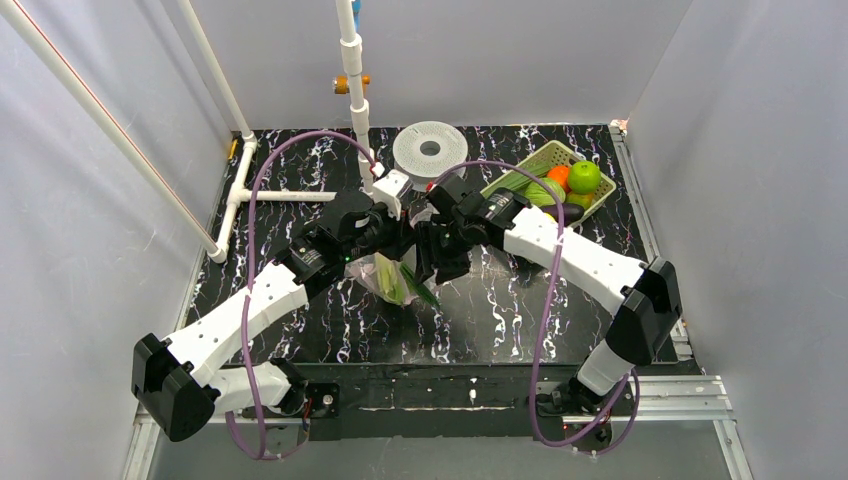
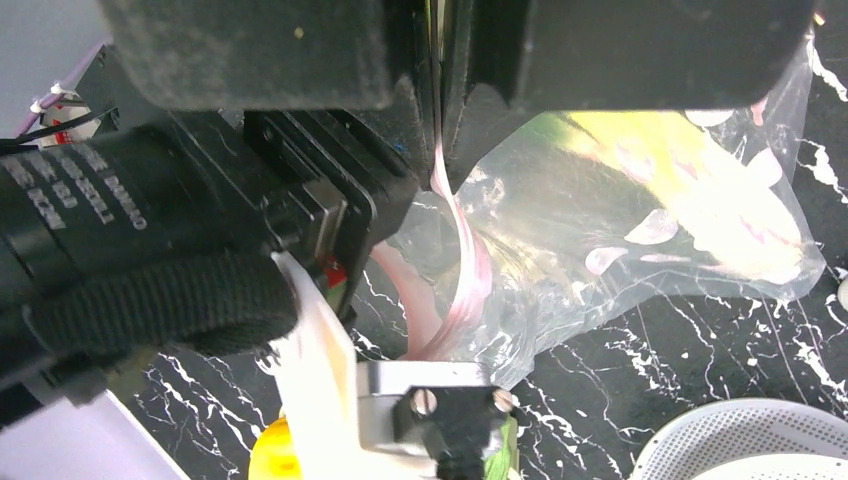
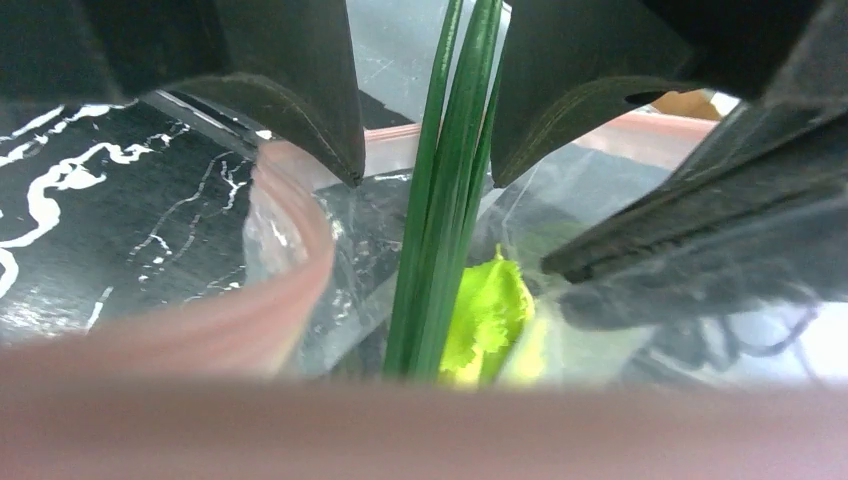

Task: Place the food in the zip-top bag and seal the zipper
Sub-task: Place the fake vegetable in the zipper food storage bag.

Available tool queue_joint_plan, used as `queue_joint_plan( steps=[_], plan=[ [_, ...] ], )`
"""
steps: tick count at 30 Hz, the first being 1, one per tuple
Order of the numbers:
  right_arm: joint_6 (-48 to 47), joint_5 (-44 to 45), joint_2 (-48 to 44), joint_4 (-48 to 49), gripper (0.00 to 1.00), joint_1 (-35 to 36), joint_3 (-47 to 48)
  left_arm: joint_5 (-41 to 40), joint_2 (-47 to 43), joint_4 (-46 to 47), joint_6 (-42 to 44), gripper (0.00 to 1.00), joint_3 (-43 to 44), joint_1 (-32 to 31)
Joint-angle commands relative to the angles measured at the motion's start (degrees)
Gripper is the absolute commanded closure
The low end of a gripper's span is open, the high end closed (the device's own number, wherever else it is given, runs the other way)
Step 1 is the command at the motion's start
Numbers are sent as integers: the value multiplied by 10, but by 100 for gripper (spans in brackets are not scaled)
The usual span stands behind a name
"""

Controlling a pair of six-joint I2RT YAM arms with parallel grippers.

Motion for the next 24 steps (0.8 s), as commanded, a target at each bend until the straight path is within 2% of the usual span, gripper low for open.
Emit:
queue_joint_plan(
  steps=[1, 5, 9, 13, 16, 17, 21, 24],
  plan=[
    [7, 95, 15, -25, 44, 38, 19, 17, -10, 36, -3, 100, 5, -6],
    [18, 90, 16, -7, 45, 45, -3, 18, -6, 36, -3, 100, 6, -6],
    [43, 38, 4, 68, 48, 47, -51, 16, -3, 35, -4, 100, 7, -5],
    [66, 23, -12, 121, 55, 47, -92, 15, -2, 35, -5, 100, 6, -5],
    [66, 28, -23, 140, 68, 47, -111, 15, -1, 34, -6, 100, 6, -5],
    [72, 23, -37, 166, 77, 46, -128, 15, 1, 34, -6, 100, 6, -6],
    [95, 26, -63, 199, 99, 46, -143, 16, 1, 34, -7, 100, 7, -6],
    [110, 45, -84, 210, 99, 42, -150, 15, 0, 35, -7, 100, 6, -6]
  ],
)
